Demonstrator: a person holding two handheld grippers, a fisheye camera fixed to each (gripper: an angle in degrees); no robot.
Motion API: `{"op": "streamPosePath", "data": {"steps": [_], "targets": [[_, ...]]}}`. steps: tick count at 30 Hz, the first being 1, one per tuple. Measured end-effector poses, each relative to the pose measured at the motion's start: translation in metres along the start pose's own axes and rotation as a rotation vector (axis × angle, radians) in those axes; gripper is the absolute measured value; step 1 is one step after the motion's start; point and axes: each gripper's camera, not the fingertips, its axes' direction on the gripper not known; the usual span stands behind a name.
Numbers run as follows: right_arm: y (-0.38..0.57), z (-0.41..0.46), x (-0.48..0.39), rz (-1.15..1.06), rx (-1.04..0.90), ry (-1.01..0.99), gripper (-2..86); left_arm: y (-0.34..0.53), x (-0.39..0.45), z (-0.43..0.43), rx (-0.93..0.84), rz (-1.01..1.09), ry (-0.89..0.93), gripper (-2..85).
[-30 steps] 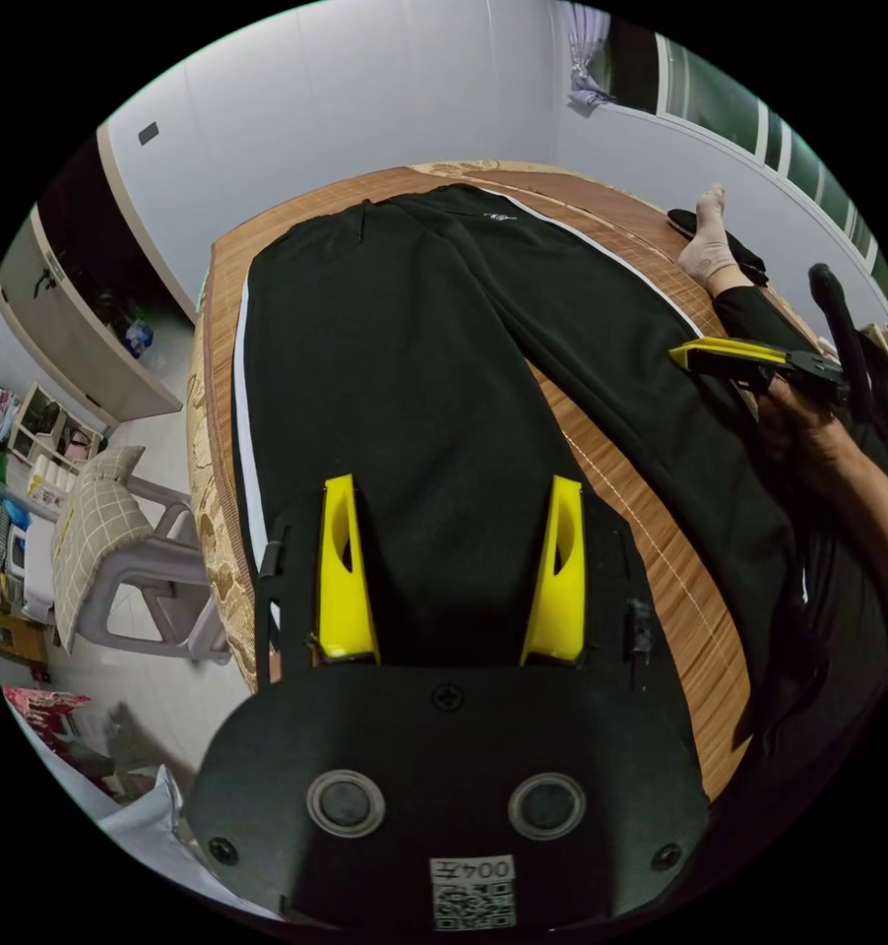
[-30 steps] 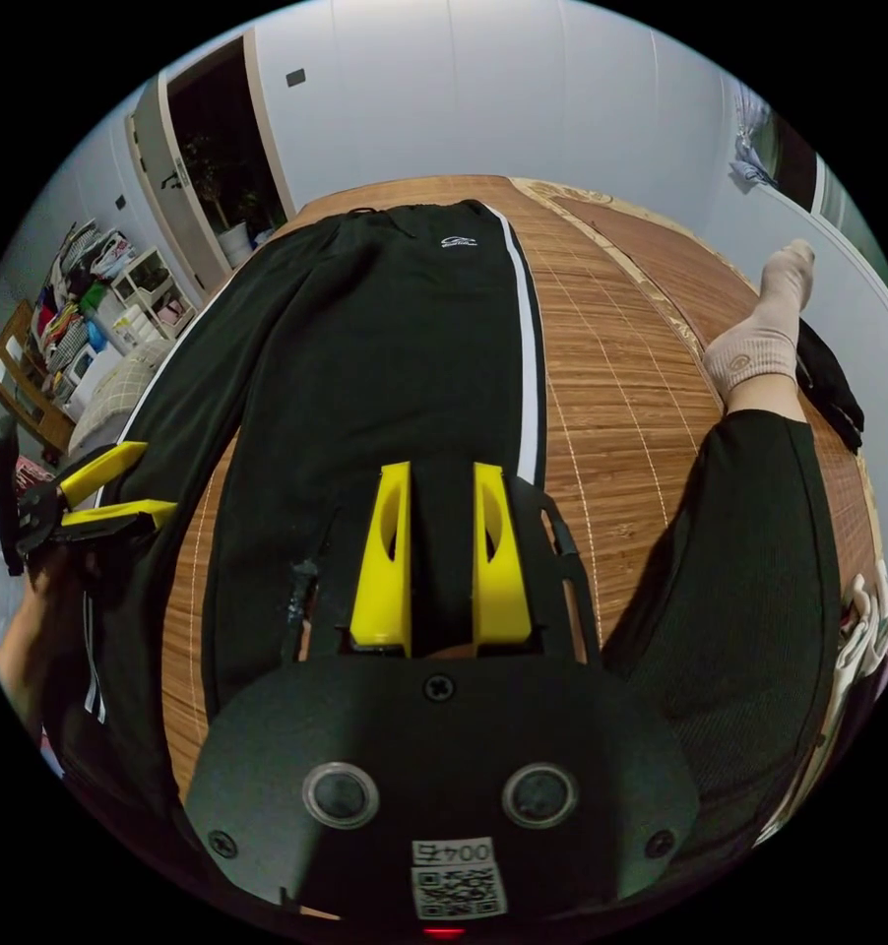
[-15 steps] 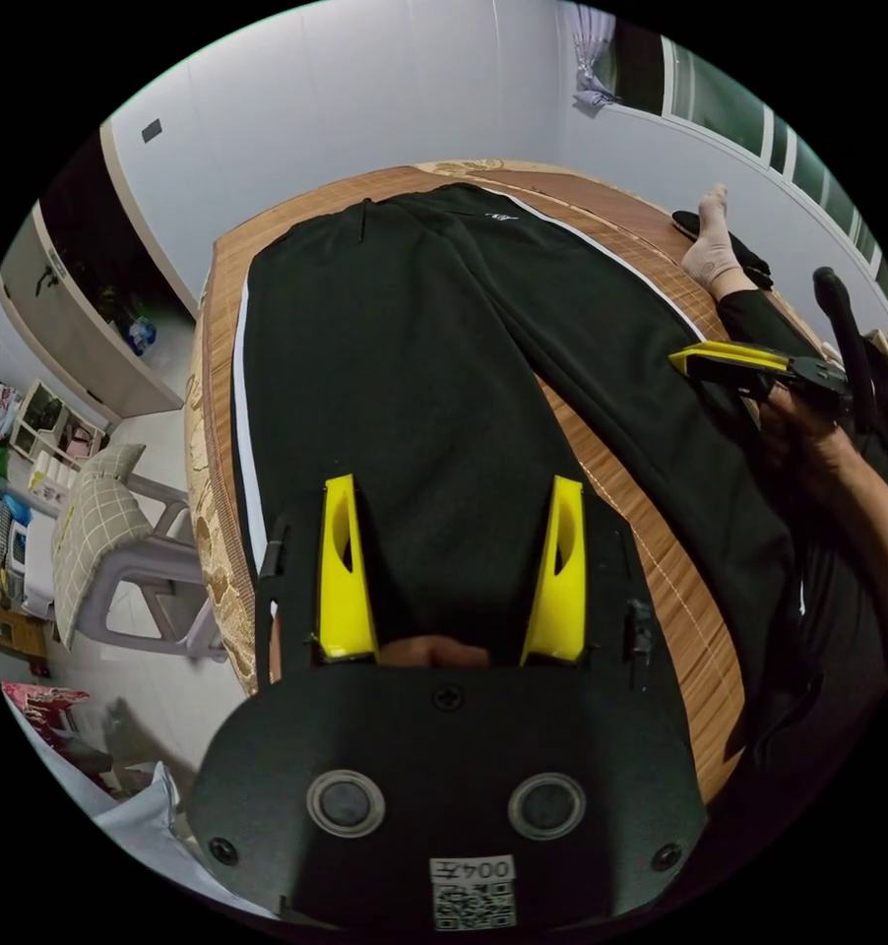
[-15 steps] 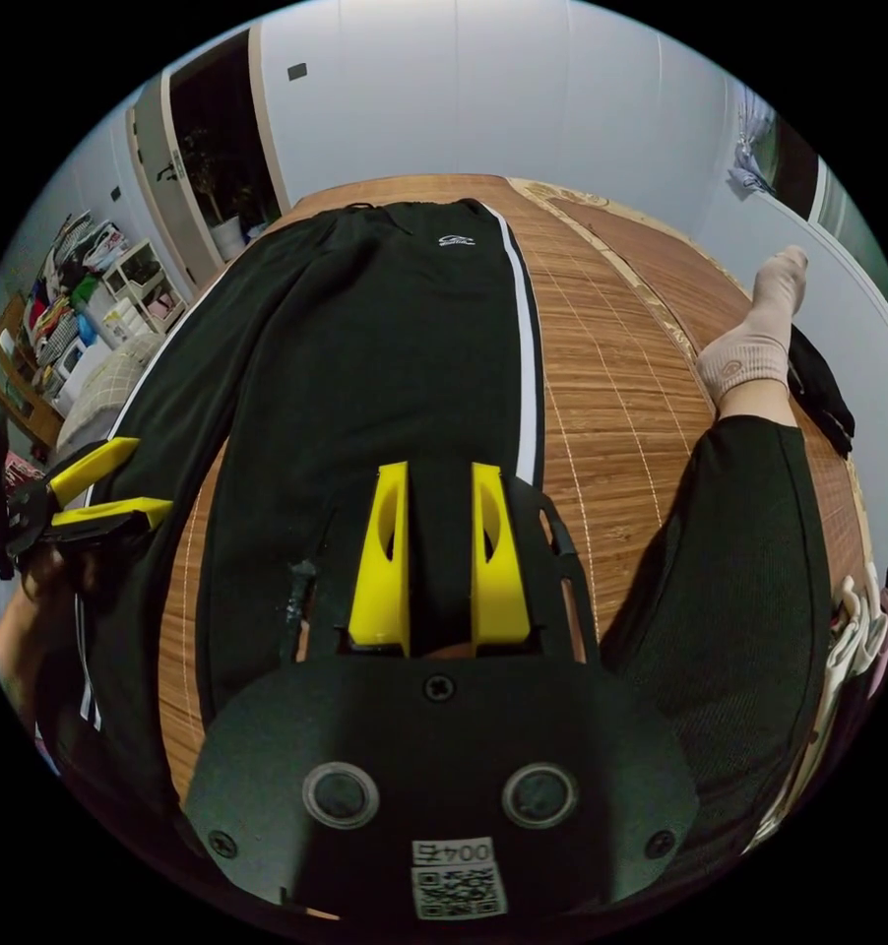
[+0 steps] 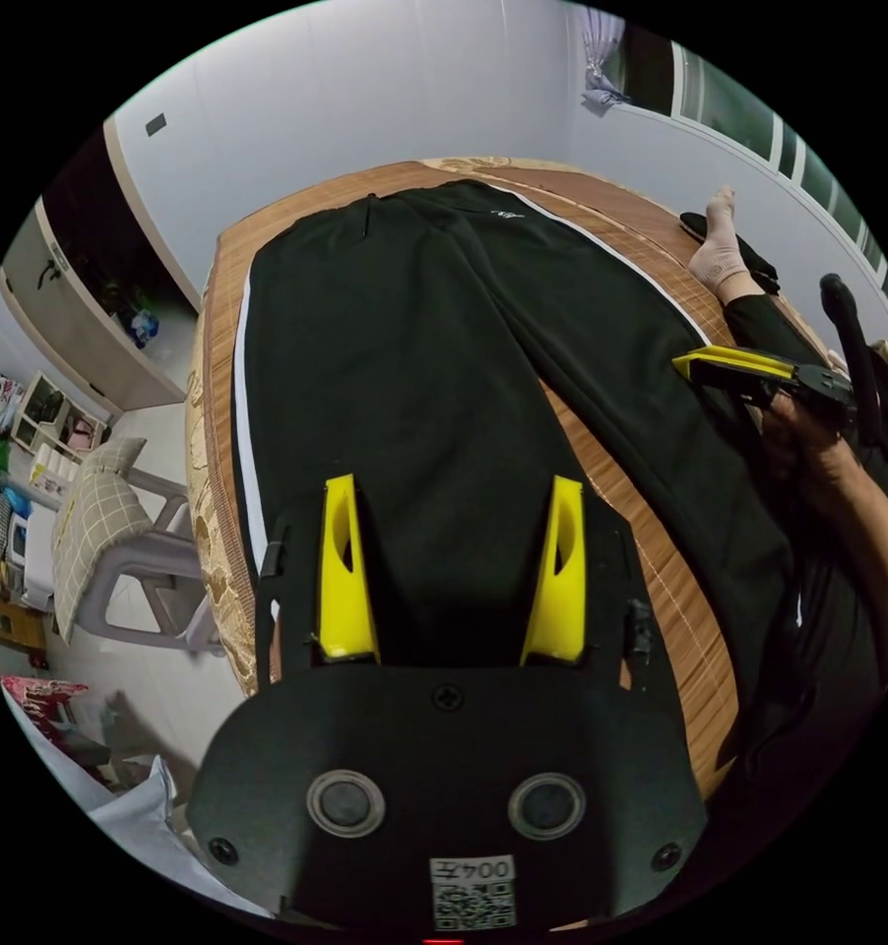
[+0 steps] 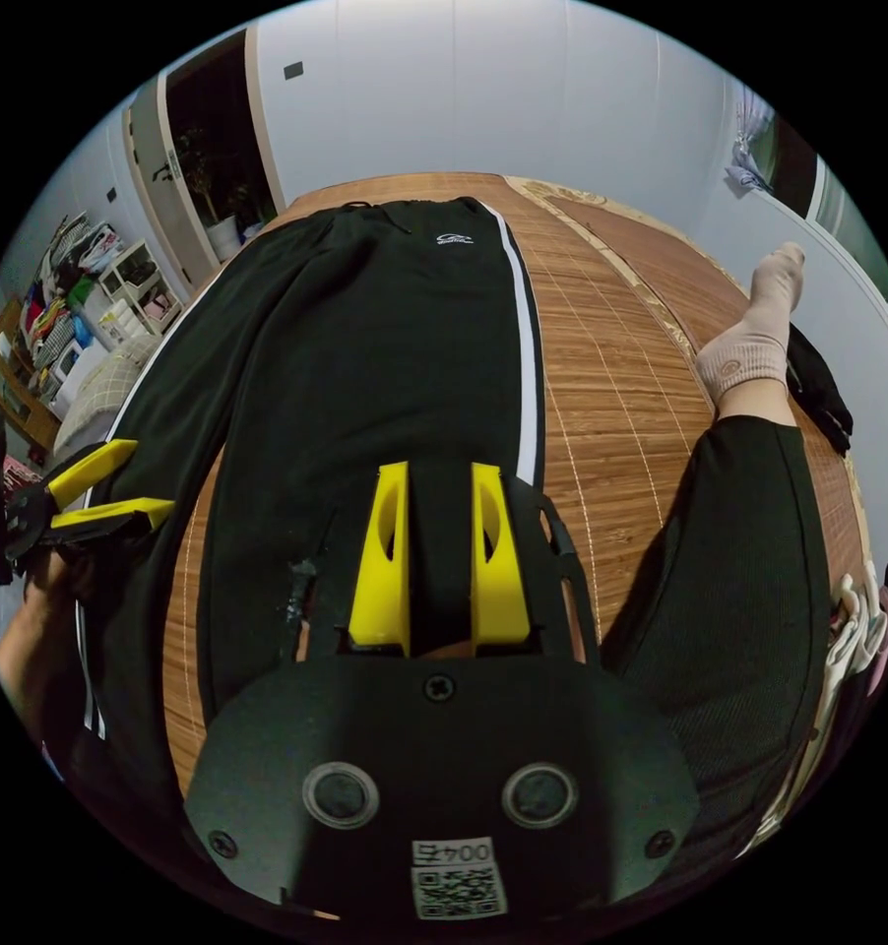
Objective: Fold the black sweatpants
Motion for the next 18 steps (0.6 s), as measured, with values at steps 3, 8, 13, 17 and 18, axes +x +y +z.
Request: {"op": "streamPosePath", "data": {"steps": [3, 8, 13, 17, 18], "targets": [[-0.005, 0.001, 0.002, 0.001, 0.000, 0.000, 9.5, -0.013, 0.001, 0.004, 0.000, 0.005, 0.013, 24.5], [-0.014, 0.002, 0.008, 0.010, 0.001, -0.007, 9.6, -0.054, -0.003, 0.001, -0.051, 0.047, 0.070, 22.5], [-0.024, 0.004, 0.013, 0.010, -0.002, -0.006, 9.7, -0.100, -0.025, 0.007, 0.040, 0.011, -0.037, 20.9], [-0.033, 0.006, 0.021, 0.013, -0.005, -0.016, 9.7, -0.115, -0.044, 0.036, 0.003, -0.020, -0.021, 19.1], [-0.036, 0.007, 0.023, 0.015, -0.006, -0.020, 9.7, -0.117, -0.044, 0.037, 0.016, -0.017, -0.029, 18.8]]}}
